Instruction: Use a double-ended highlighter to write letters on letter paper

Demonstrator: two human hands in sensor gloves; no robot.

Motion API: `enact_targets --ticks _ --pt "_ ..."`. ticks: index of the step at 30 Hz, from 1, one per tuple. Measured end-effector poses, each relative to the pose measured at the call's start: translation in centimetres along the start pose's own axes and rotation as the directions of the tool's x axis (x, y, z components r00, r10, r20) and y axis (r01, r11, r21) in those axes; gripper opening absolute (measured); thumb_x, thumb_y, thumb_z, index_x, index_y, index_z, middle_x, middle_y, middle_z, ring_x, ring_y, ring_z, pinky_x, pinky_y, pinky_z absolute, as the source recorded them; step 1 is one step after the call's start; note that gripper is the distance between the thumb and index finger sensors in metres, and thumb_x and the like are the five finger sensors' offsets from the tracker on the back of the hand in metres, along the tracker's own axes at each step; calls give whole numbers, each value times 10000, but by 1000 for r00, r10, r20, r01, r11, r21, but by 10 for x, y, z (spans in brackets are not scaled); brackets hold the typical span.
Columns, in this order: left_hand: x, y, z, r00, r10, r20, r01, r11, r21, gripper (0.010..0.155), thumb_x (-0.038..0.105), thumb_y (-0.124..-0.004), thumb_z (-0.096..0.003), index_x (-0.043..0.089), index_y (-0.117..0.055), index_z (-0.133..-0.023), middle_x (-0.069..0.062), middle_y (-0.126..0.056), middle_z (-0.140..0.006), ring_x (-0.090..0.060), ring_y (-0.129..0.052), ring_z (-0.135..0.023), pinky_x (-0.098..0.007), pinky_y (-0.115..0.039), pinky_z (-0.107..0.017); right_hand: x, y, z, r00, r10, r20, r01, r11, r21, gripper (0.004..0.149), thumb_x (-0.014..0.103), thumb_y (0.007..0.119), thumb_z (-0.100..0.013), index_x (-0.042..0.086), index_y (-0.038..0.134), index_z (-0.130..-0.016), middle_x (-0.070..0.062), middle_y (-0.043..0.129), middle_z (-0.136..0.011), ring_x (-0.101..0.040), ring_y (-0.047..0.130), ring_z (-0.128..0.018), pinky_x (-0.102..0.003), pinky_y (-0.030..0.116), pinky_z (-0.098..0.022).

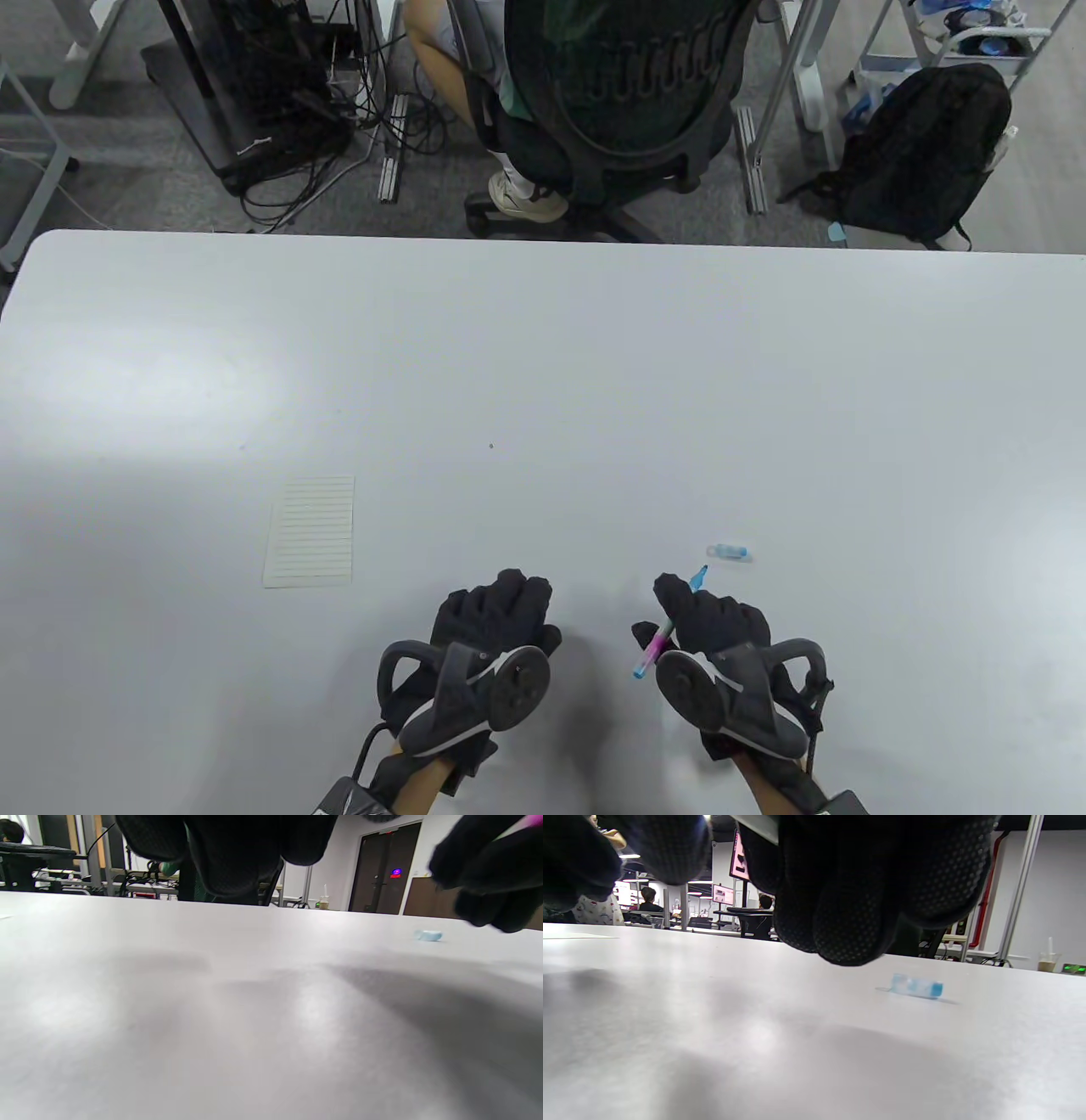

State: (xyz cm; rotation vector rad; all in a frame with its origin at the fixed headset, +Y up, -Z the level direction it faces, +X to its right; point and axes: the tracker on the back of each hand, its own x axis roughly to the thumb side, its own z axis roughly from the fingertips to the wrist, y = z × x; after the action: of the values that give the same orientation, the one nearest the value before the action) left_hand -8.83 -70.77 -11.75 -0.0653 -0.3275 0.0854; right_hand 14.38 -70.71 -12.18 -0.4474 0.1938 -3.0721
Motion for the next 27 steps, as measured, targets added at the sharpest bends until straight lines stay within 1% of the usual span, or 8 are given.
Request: enact_targets --ticks 2,4,9,19,21,23,24,27 --pt "-5 -1 0 1000 -6 -21 6 1000 -4 612 505 -521 -612 208 -562 -1146 -143 -591 -1192 -303 -755 -1032 -582 -632 -782 -2 0 1 1000 15 -13 -16 1000 -20 532 529 612 -522 193 747 -913 -178 972 -723 -340 1010 -538 -585 825 -467" --pt "-8 -2 0 999 -10 -36 10 1000 -4 614 505 -521 -612 206 -560 -1147 -143 -580 -1197 -306 -743 -1040 -584 -626 -784 -5 1 1 999 35 -29 -36 999 -34 471 467 552 -555 200 764 -879 -175 967 -705 -339 1006 -526 -590 822 -461" --pt "-12 0 2 997 -38 -61 38 999 -3 616 507 -523 -612 206 -555 -1149 -141 -579 -1197 -304 -742 -1040 -585 -624 -785 -6 1 2 999 29 -41 -31 999 -37 456 427 547 -559 186 746 -890 -186 940 -710 -338 987 -522 -598 810 -467" --pt "-27 9 2 986 -106 -125 109 994 15 628 509 -527 -610 203 -535 -1158 -147 -571 -1198 -308 -737 -1037 -591 -615 -787 1 -2 1 1000 10 -22 -12 997 -71 524 446 533 -554 195 699 -983 -201 904 -742 -333 961 -540 -602 794 -486" --pt "-35 13 -1 971 -182 -157 184 983 -1 637 506 -521 -612 198 -504 -1169 -157 -548 -1207 -315 -722 -1047 -596 -608 -789 2 -3 2 1000 9 -17 -10 997 -78 546 449 533 -554 196 668 -1018 -209 899 -748 -333 959 -544 -601 793 -487" --pt "-46 20 -4 949 -246 -198 248 969 -12 656 512 -521 -611 193 -471 -1182 -167 -519 -1217 -320 -704 -1060 -600 -603 -792 2 -4 2 1000 11 -17 -13 997 -81 554 454 529 -553 196 665 -1025 -212 891 -756 -330 955 -547 -600 792 -489" --pt "-54 23 -6 939 -258 -228 263 965 -6 659 513 -525 -610 193 -465 -1183 -167 -519 -1217 -322 -704 -1060 -600 -602 -792 1 -5 2 1000 10 -20 -11 996 -89 562 460 527 -551 194 672 -1024 -226 881 -759 -328 949 -548 -600 790 -490" --pt "-80 28 -10 909 -256 -330 271 963 -2 658 497 -554 -612 178 -464 -1181 -165 -525 -1210 -312 -714 -1048 -597 -606 -788 0 -9 3 1000 -9 -21 6 993 -118 607 490 501 -529 191 700 -1019 -212 871 -754 -310 941 -529 -593 795 -484"
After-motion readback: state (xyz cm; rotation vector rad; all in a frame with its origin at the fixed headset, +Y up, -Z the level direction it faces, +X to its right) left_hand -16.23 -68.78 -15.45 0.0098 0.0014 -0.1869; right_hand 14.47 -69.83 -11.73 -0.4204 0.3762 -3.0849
